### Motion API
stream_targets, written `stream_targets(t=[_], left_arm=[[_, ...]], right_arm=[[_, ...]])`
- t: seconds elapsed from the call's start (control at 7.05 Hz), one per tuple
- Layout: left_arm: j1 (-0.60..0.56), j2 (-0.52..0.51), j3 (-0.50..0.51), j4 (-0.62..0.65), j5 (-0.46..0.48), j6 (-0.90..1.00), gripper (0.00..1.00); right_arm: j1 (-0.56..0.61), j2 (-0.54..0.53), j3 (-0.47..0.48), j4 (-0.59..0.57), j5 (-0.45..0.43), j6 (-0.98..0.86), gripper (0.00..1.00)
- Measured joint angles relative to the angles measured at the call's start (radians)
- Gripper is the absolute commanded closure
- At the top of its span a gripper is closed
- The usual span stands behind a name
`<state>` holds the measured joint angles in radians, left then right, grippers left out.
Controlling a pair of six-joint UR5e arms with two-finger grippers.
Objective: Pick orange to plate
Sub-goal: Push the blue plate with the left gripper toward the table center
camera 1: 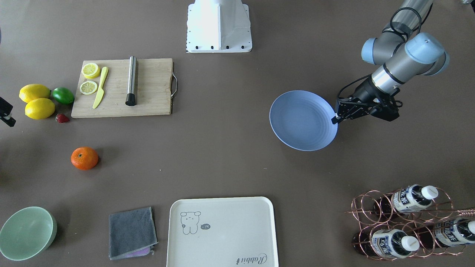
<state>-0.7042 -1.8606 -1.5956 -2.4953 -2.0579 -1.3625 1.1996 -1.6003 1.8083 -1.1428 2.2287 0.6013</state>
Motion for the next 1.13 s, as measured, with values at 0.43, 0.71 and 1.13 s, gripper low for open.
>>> stream_targets(t=[0.43, 0.71, 1.13], left_arm=[[0.1, -0.189, 0.092, 0.142, 0.131, -0.026, 1.0], [0.121, -0.259, 0.167, 0.157, 0.163, -0.026, 1.0], [0.124, -0.271, 0.167, 0.155, 0.166, -0.02, 0.02]], right_arm=[[0.0, 0.003, -0.004, 0.0, 0.001, 0.0, 0.0], [0.0, 0.003, -0.004, 0.0, 0.003, 0.0, 0.0], [0.0, 0.003, -0.004, 0.0, 0.003, 0.0, 0.0]])
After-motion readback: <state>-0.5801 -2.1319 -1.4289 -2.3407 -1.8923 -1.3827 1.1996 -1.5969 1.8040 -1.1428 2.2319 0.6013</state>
